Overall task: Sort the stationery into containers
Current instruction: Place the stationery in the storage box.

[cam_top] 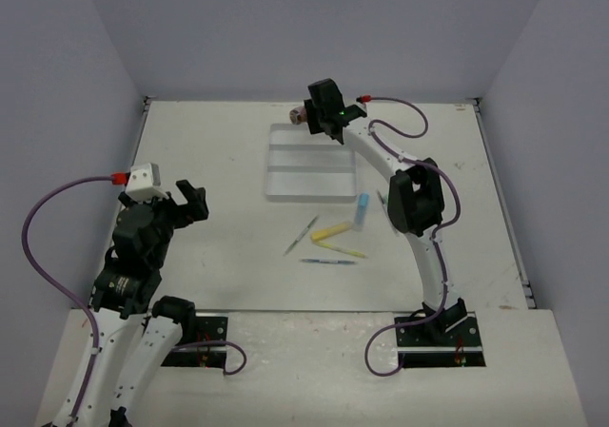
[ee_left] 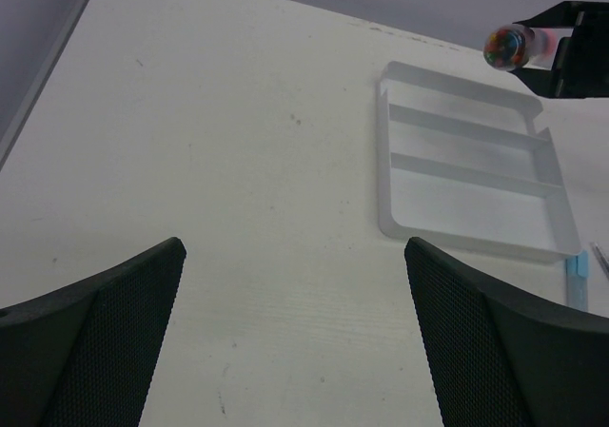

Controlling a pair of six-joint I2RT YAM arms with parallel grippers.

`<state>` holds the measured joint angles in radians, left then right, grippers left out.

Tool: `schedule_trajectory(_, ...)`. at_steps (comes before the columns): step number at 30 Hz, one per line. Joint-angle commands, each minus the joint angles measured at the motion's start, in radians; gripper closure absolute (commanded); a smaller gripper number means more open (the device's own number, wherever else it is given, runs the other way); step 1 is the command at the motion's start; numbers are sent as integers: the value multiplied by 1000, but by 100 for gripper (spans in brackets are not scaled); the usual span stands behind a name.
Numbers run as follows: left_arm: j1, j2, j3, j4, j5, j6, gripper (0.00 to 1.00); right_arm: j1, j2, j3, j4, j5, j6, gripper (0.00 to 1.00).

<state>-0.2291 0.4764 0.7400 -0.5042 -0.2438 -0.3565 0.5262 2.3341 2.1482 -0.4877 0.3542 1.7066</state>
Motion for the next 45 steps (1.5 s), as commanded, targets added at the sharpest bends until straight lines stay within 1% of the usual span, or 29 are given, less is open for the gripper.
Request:
schedule_trajectory(1,10,5,-4,59,28,9,0,-5,9,39,-43,68,143,100)
schedule_trajectory(5,10,10,-4,60,32,11,0,-3,-8,-17,-49,88,168,100)
schedule_trajectory(8,8,13,-5,59,35,11,0,-10,-6,-24,-81,90,185,100)
schedule_trajectory(15,8,16,-5,61,34,11,0,-31,-21,-80,-81,28,209,100)
schedule_trajectory(19,10,18,-4,58,30,11,0,-45,-15,-100,-81,-31,231,95)
schedule_trajectory(27,10,10,-5,58,25,10,0,-74,41,-26,-83,-90,187,94)
schedule_trajectory(30,10,10,-5,58,27,10,0,-81,64,4,-84,-116,167,91)
schedule_trajectory(31,8,9,-5,58,26,11,0,-84,68,6,-86,-127,166,88)
schedule_trajectory(34,8,5,-5,57,21,10,0,-87,68,8,-87,-132,159,70)
schedule_trajectory(35,8,5,-5,56,15,10,0,-88,68,11,-86,-133,155,66)
schedule_trajectory(36,10,7,-5,55,11,10,0,-87,68,15,-87,-135,147,60)
schedule_trajectory(40,10,10,-4,53,9,10,0,-87,64,28,-86,-139,115,47)
schedule_trajectory(45,10,14,-4,52,8,10,0,-88,47,71,-74,-145,36,28)
